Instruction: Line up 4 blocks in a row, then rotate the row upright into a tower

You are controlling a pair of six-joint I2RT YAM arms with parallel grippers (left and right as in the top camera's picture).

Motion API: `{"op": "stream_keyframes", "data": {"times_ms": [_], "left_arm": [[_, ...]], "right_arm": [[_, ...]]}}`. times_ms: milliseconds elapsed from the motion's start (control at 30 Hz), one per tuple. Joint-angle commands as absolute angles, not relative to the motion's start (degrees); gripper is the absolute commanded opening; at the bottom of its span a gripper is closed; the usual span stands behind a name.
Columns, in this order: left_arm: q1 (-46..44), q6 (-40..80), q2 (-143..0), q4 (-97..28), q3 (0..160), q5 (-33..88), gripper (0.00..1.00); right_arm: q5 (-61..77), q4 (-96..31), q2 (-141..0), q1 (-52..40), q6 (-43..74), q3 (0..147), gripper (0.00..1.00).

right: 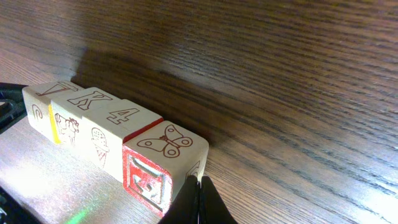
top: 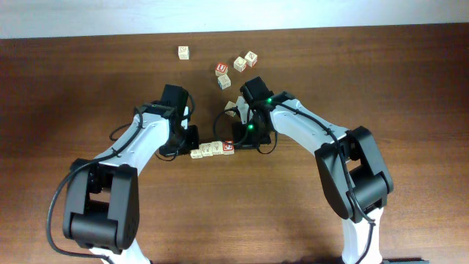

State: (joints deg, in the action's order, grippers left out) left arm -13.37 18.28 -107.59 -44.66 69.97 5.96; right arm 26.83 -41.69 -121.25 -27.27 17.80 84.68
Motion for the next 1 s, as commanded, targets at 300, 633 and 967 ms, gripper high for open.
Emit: {"op": "stream_keyframes", "data": {"times_ms": [300,633,967], "left_arm": [[-14.3,19.1,-109.8,-43.7,70.5,10.5,0.07],[-14.3,19.1,-109.8,-43.6,70.5,12.7,0.0],[-14.3,19.1,-109.8,-43.5,70.5,12.6,0.0]], "right_arm": [[29.5,-41.1,-122.3,-29.2,17.6,84.6,0.04],[32.2,-40.6,-122.3,-29.2,17.0,84.6,0.05],[34.2,-40.2,-119.9,-30.2,15.7,84.6,0.05]]}}
